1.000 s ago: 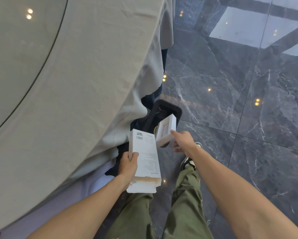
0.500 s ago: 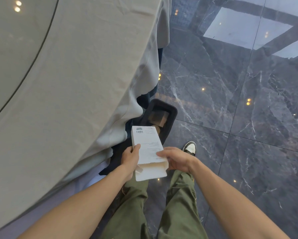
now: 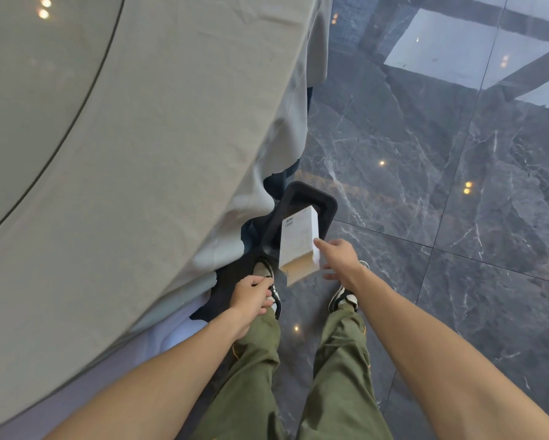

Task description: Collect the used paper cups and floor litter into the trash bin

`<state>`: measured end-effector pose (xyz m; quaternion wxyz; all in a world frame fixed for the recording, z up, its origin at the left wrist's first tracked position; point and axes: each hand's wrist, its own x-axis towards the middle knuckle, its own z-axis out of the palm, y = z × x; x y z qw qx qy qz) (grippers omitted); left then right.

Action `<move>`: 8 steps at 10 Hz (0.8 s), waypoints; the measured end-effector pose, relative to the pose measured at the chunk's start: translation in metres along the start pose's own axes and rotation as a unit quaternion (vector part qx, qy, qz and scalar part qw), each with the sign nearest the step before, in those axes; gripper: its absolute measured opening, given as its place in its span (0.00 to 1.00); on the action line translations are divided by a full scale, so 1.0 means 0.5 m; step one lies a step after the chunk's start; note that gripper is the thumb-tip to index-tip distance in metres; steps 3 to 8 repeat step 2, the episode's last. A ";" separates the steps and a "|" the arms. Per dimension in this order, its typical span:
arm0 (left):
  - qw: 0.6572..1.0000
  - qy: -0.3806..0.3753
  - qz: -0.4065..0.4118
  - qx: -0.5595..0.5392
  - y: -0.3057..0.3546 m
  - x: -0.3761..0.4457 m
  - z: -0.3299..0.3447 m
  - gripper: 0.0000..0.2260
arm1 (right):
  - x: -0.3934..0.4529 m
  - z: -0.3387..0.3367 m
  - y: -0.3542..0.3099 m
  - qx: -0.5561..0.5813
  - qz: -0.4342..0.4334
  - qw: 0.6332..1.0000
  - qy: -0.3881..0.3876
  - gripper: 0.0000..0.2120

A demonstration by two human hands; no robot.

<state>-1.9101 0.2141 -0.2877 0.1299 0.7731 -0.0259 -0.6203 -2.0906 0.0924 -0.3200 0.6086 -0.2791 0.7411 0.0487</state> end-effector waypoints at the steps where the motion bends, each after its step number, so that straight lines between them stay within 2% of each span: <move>1: 0.999 -0.008 0.012 0.031 0.006 -0.007 0.003 0.12 | -0.014 -0.005 -0.016 -0.010 -0.012 1.000 0.006 0.17; 2: 0.993 -0.002 0.047 0.108 0.022 -0.017 0.005 0.21 | -0.045 -0.003 -0.029 -0.032 -0.024 0.999 0.002 0.18; 8: 0.993 -0.002 0.047 0.108 0.022 -0.017 0.005 0.21 | -0.045 -0.003 -0.029 -0.032 -0.024 0.999 0.002 0.18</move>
